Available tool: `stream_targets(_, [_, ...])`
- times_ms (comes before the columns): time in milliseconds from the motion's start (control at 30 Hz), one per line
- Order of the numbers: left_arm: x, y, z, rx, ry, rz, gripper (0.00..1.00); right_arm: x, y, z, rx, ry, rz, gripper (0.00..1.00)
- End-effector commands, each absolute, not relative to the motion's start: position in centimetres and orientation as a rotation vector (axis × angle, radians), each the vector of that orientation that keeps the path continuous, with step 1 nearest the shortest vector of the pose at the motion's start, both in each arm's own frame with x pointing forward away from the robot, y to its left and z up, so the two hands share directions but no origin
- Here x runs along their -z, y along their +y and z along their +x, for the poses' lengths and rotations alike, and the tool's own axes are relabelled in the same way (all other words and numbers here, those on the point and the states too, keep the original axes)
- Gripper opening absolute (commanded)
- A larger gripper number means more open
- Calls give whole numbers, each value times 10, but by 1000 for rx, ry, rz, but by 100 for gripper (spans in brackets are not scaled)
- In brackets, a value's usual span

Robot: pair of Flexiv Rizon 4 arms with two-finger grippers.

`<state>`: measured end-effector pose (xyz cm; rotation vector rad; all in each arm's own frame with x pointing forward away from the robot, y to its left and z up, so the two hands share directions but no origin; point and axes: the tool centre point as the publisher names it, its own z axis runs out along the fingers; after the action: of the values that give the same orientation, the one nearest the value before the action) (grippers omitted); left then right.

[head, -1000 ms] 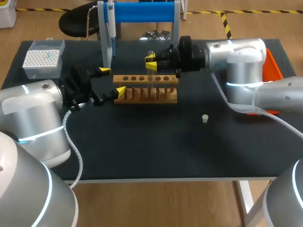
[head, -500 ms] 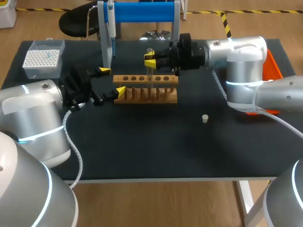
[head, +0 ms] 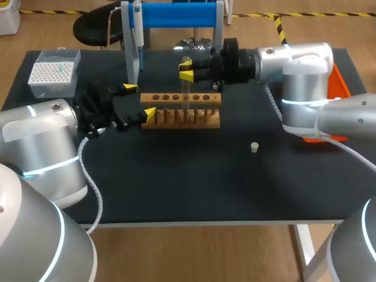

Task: Invert the test tube, pick up the pipette, mount the tip to pipette, aspirate from beaker and dispense into the tube, eject the tip, return the pipette, and cap with the stopper.

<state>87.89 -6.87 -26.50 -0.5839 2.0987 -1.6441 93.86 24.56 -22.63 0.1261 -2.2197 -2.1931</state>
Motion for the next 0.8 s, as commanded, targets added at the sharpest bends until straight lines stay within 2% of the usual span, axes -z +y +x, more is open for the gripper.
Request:
stream_targets(33, [266, -71, 879, 1641, 2092, -587, 100, 219, 241, 934, 2196, -2231, 122, 0])
stream_targets(800, [266, -71, 879, 1641, 2092, -587, 100, 208, 215, 895, 2217, -2236, 71, 0])
